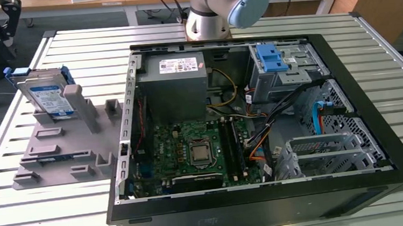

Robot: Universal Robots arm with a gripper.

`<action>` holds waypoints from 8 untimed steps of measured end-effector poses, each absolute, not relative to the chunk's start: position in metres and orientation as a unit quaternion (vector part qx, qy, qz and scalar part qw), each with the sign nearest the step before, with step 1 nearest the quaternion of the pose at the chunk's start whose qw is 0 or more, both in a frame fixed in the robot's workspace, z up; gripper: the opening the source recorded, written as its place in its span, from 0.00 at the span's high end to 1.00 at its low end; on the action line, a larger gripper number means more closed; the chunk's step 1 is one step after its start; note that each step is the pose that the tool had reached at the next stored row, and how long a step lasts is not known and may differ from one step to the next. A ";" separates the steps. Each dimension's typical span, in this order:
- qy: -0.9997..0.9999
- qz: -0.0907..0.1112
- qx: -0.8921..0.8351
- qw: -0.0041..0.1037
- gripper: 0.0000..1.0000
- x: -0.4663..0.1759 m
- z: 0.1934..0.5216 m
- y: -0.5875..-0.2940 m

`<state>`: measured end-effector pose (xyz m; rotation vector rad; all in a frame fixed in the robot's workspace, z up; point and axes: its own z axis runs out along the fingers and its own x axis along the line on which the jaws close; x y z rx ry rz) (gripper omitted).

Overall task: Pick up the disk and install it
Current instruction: 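Pick up the disk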

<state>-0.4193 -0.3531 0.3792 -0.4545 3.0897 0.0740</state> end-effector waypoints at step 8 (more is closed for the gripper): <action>0.987 0.024 -0.160 0.009 0.89 -0.419 0.379 -0.353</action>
